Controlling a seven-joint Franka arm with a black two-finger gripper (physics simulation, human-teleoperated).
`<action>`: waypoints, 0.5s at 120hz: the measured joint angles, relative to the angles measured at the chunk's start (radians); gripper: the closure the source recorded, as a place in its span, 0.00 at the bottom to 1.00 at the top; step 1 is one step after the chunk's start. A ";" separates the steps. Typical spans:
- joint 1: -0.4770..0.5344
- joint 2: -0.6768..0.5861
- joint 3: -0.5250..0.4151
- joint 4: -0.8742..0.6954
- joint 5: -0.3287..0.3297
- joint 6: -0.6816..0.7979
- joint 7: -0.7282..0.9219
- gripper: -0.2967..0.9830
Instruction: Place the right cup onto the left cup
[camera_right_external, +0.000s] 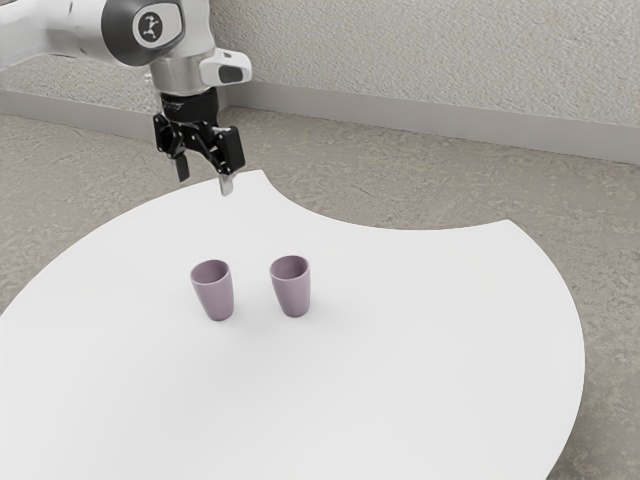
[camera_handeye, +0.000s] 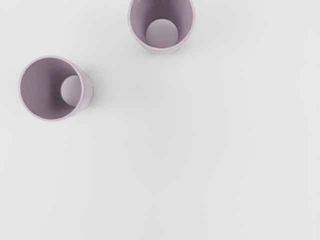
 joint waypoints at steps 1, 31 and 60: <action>0.000 0.000 0.000 0.000 0.000 0.000 0.000 0.23; -0.009 0.014 0.000 0.000 0.002 0.016 0.010 0.23; -0.012 0.092 0.000 0.000 -0.022 0.063 0.015 0.25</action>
